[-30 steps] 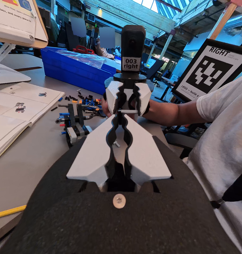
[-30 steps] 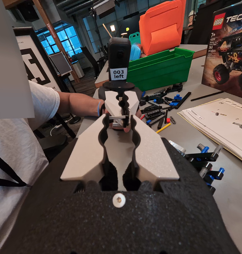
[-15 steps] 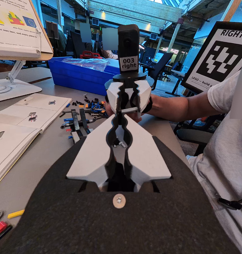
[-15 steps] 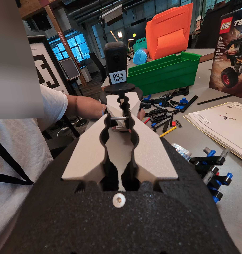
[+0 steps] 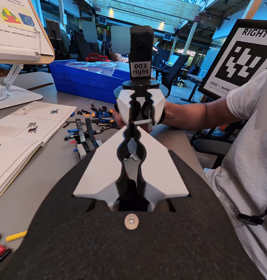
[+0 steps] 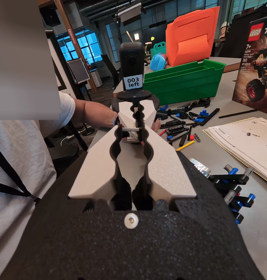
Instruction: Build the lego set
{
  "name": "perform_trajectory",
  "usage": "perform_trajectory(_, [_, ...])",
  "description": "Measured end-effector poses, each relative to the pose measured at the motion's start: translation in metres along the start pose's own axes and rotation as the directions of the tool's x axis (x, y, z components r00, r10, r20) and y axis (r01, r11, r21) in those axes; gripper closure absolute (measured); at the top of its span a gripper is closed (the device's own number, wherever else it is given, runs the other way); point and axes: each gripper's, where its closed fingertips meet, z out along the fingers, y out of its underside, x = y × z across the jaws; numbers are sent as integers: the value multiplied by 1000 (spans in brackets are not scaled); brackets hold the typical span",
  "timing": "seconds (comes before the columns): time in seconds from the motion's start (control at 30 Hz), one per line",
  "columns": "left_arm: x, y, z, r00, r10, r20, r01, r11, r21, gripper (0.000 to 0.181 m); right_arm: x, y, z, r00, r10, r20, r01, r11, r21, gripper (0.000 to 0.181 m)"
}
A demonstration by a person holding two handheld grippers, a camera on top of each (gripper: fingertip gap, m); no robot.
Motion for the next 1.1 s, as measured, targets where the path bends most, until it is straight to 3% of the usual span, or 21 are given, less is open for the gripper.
perform_trajectory(0.17, [2, 0, -1, 999, -44, -30, 45, 999, 3, 180, 1, 1, 1, 999, -33, -18, 33, 999, -9, 158])
perform_trajectory(0.37, [2, 0, -1, 1000, 24, -5, -24, 1000, -10, 180, 0, 0, 0, 998, -57, -21, 57, 998, 2, 158])
perform_trajectory(0.57, [-3, 3, -1, 961, 259, 93, -253, 965, -64, 180, 6, 4, -1, 967, -223, -127, 211, 972, -105, 151])
perform_trajectory(0.7, [-4, 7, -1, 933, 342, 108, -330, 937, -116, 180, 4, 10, -1, 927, -345, -148, 318, 931, -178, 154])
perform_trajectory(1.1, [-8, 13, -1, 937, 330, 117, -311, 938, -156, 180, 7, 14, 0, 858, -485, -168, 448, 867, -218, 159])
